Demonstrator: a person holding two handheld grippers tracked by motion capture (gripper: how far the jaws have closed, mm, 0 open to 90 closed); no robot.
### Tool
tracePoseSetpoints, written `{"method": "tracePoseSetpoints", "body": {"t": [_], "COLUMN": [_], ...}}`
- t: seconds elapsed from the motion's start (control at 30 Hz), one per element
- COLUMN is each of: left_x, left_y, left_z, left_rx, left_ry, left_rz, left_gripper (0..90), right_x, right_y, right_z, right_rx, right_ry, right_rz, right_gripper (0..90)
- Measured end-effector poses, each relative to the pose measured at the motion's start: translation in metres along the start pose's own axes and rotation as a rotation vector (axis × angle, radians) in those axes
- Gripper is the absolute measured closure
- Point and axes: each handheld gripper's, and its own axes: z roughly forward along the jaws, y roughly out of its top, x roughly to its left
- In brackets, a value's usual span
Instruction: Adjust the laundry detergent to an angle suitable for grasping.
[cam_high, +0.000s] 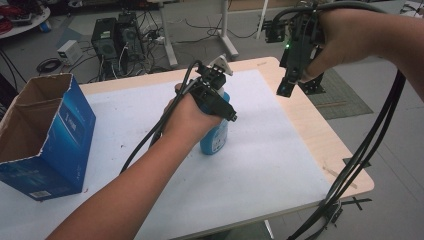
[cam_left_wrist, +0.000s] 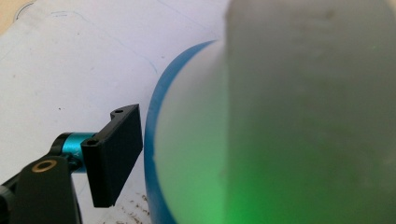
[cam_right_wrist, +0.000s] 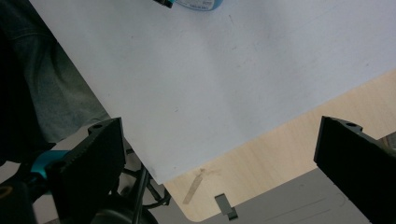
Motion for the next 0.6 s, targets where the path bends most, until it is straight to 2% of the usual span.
{"method": "tracePoseSetpoints", "body": {"t": [0.1, 0.33, 0.6], "left_x": [-0.0006, 0.0, -0.0015], "left_y": [0.0, 0.0002, 0.0], "left_z": [0.0002, -0.0009, 0.0004], "left_rx": [-0.009, 0.004, -0.002], "left_ry": [0.0, -0.001, 0.007], "left_rz": [-0.007, 0.008, 0.001], "left_gripper": [19.4, 23.4, 23.5], "right_x": [-0.0002, -0.0006, -0.0006], "right_y": [0.0, 0.0005, 0.0003], "right_z": [0.0005, 0.001, 0.001], "right_rx": [0.002, 0.001, 0.0], "right_ry": [-0.002, -0.002, -0.002], "right_rz": [-0.003, -0.004, -0.002], "right_gripper": [1.4, 1.4, 1.4]}}
